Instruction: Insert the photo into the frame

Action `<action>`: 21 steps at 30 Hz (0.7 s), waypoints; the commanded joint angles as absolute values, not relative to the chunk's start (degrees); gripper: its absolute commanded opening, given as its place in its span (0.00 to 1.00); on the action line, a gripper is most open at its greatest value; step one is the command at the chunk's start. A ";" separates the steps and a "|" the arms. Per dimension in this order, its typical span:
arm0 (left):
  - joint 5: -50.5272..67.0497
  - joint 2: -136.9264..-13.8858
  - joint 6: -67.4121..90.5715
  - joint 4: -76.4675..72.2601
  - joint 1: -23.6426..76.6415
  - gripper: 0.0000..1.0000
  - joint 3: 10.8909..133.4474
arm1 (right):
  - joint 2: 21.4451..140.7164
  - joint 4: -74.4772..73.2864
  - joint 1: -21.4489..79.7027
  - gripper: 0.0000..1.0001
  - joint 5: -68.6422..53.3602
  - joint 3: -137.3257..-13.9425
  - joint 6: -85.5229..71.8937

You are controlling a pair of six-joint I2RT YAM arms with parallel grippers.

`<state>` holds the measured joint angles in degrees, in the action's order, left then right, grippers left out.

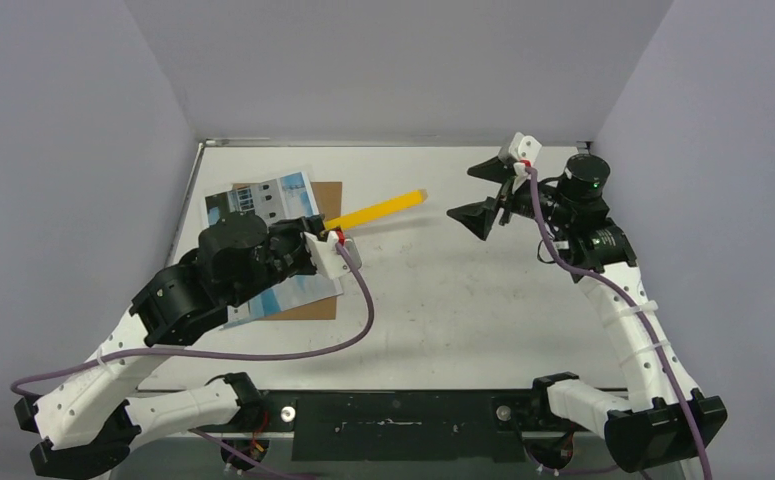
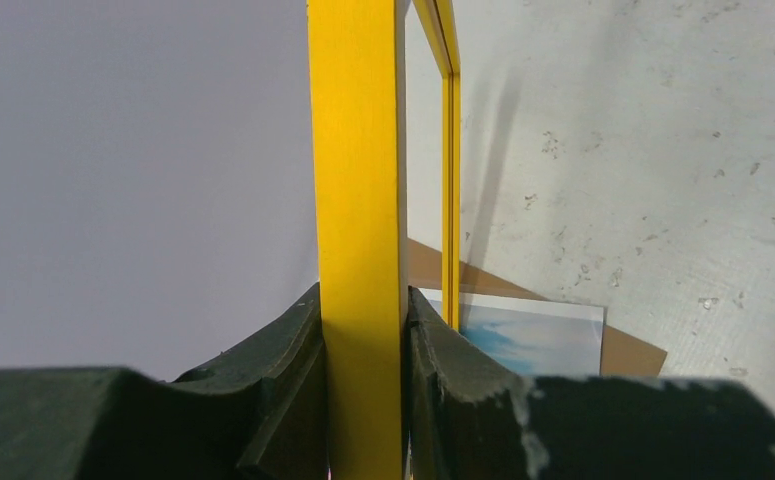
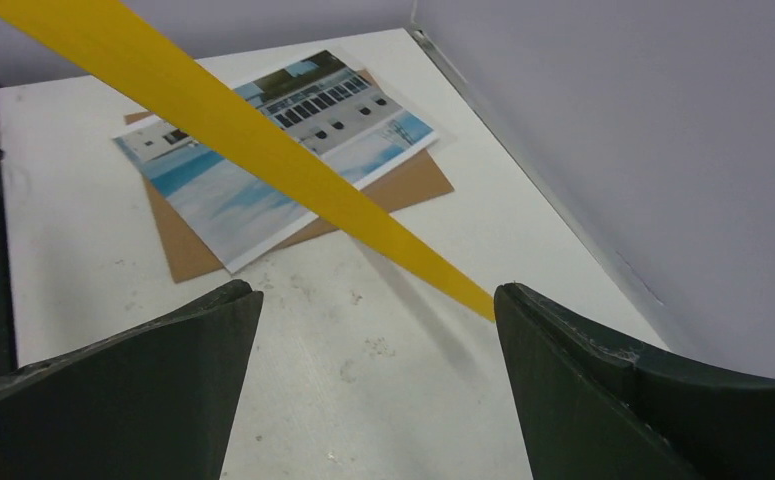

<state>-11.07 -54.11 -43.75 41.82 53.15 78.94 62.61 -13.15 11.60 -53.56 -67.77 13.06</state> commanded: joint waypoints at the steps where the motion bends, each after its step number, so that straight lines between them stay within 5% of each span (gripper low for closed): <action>1: -6.61 -51.66 -45.53 38.01 52.95 0.00 83.73 | 62.74 -5.19 11.58 0.89 -67.63 -69.12 10.24; 8: -5.92 -52.77 -45.18 38.42 53.00 0.00 85.70 | 60.92 8.76 13.23 0.89 -69.43 -61.95 1.28; 21: -0.01 -52.42 -46.46 43.24 53.00 0.00 88.01 | 64.14 -2.94 21.34 0.90 -57.89 -64.75 13.18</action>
<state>-3.14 -54.19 -44.16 47.70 53.06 84.38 64.51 -2.48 21.47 -59.88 -62.13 9.06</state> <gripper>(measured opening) 0.248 0.897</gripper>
